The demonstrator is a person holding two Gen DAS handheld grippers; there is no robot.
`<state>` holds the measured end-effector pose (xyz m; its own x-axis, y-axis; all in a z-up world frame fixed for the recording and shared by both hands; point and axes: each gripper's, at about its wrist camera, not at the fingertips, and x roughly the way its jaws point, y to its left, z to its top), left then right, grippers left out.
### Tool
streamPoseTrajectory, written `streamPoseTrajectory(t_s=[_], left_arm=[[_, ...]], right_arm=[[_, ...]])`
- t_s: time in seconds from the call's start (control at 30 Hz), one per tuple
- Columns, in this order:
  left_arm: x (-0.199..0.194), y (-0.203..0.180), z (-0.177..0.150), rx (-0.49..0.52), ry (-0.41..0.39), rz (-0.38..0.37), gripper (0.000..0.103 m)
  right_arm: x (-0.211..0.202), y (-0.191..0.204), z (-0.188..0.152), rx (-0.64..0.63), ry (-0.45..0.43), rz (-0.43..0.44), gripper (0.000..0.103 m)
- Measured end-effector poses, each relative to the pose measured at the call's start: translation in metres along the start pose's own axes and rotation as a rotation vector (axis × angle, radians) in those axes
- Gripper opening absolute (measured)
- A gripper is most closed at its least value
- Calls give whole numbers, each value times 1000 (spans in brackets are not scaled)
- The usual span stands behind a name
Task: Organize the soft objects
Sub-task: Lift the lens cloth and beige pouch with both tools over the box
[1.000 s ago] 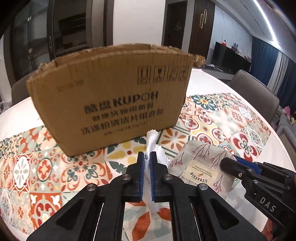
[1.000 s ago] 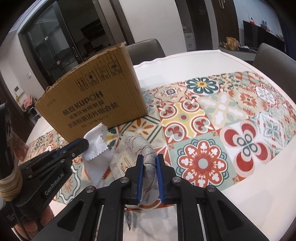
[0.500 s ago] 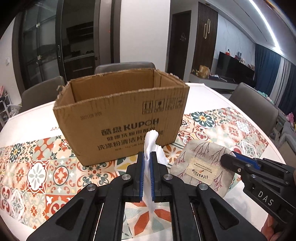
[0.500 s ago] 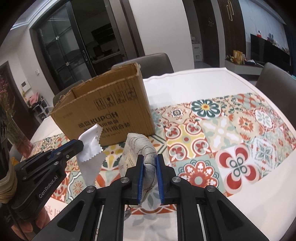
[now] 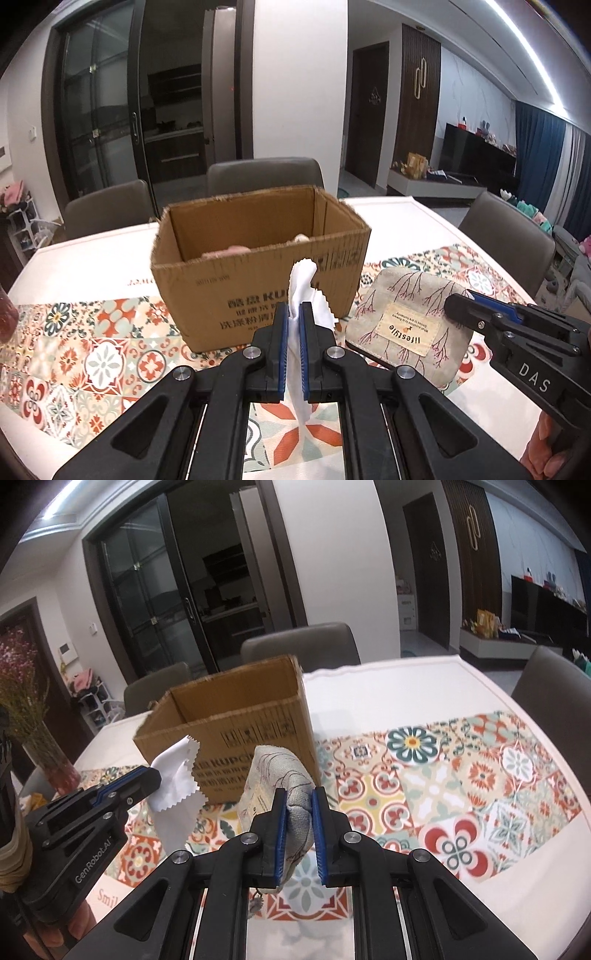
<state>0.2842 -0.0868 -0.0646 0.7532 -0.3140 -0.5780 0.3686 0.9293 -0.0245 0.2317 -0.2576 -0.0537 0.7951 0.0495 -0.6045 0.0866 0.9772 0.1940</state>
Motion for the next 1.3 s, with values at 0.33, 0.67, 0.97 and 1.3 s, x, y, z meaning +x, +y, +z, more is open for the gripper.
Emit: streamPoseTrajectory(t_s=[0.33,0.67,0.97,1.3], left_arm=[[-33,2,21,-11,-77,44,8],[-53,8,47,-4,-152,87,8],[-58,15,68,17,-202,113,8],[-44,32,91,11,-222,121,8]], right_arm=[[-24,14,29,-44,-82,36,15],[-34,26,56,-80,-155,64,15],[-35,37,76,-103,-215,87,15],[-19,50,98,-125,-258,97,15]])
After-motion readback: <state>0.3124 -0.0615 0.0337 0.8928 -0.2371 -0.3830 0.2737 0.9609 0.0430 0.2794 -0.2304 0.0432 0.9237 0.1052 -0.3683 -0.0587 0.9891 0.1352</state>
